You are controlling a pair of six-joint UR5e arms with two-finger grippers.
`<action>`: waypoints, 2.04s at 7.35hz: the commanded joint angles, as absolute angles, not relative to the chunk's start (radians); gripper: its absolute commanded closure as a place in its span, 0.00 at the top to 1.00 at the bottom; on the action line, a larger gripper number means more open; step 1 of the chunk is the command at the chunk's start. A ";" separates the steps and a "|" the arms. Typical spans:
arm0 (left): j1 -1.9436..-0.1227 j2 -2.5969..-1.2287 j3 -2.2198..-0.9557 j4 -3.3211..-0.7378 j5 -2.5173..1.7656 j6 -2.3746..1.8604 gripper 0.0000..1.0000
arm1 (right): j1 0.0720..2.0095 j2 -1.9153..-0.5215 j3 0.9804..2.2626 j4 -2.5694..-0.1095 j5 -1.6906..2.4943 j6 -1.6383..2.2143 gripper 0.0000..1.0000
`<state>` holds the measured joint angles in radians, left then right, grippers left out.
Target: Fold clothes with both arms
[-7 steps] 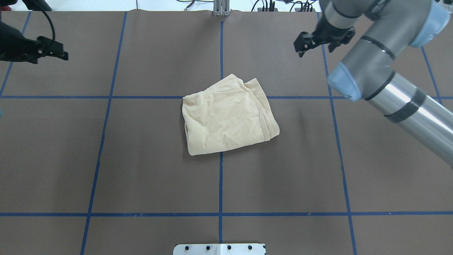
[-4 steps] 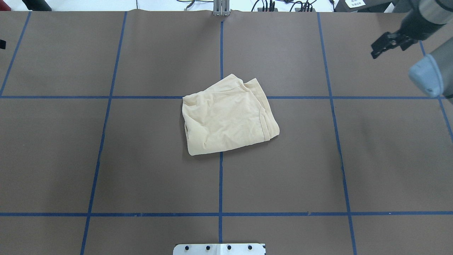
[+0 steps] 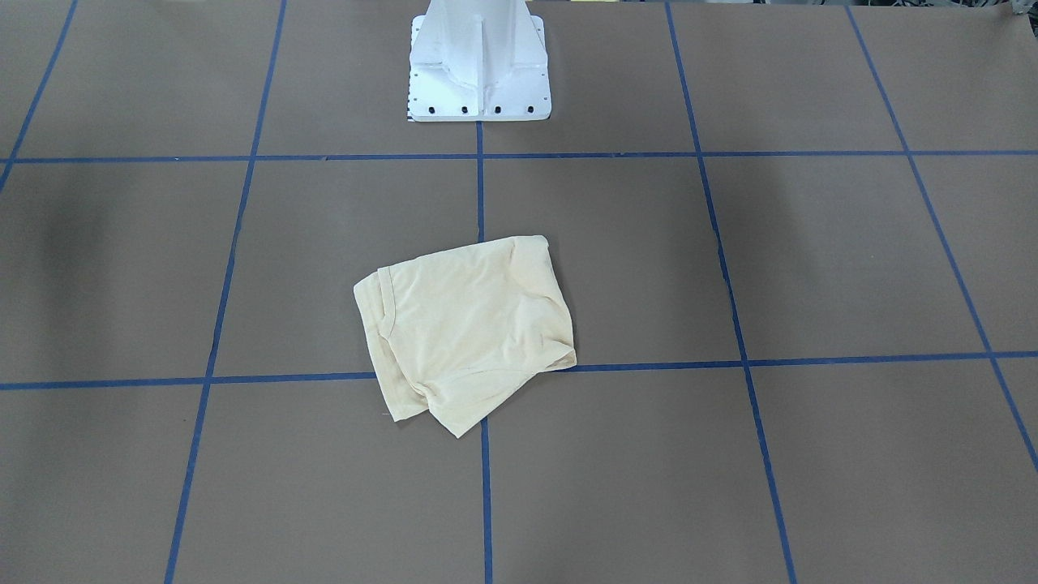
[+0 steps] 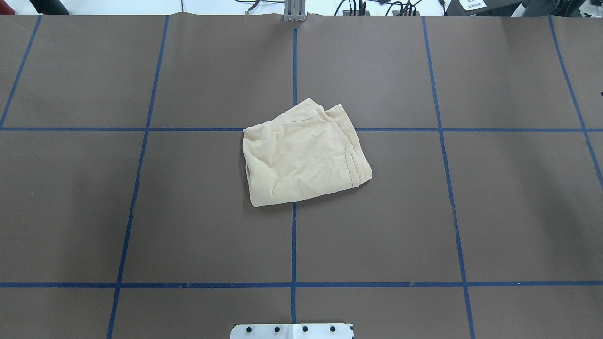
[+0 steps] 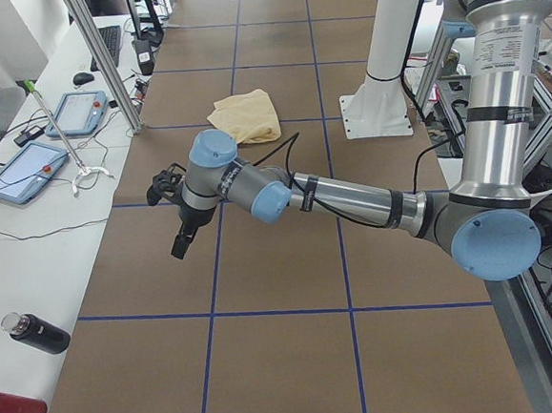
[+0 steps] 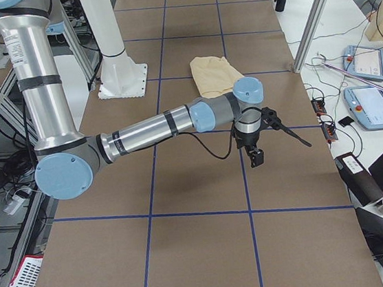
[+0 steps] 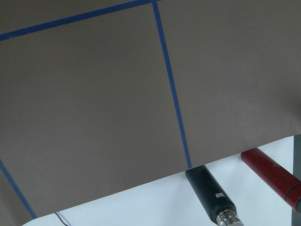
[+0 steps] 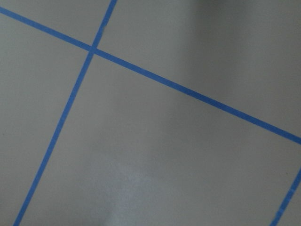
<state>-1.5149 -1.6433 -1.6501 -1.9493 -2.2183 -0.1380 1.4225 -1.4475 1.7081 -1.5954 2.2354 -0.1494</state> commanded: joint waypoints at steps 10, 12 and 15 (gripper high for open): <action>-1.589 -1.588 -1.578 -1.499 -2.235 0.235 0.99 | 1.509 -1.522 1.559 -1.606 2.286 -0.173 1.00; -1.591 -1.580 -1.592 -1.500 -2.238 0.200 0.99 | 1.511 -1.538 1.557 -1.608 2.316 -0.155 1.00; -1.591 -1.580 -1.591 -1.512 -2.237 0.189 0.99 | 1.538 -1.577 1.565 -1.603 2.367 -0.064 1.00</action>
<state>-1.5897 -1.5805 -1.5909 -1.5081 -2.2366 0.1932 1.5237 -1.5633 1.5617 -1.6043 2.3521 -0.0853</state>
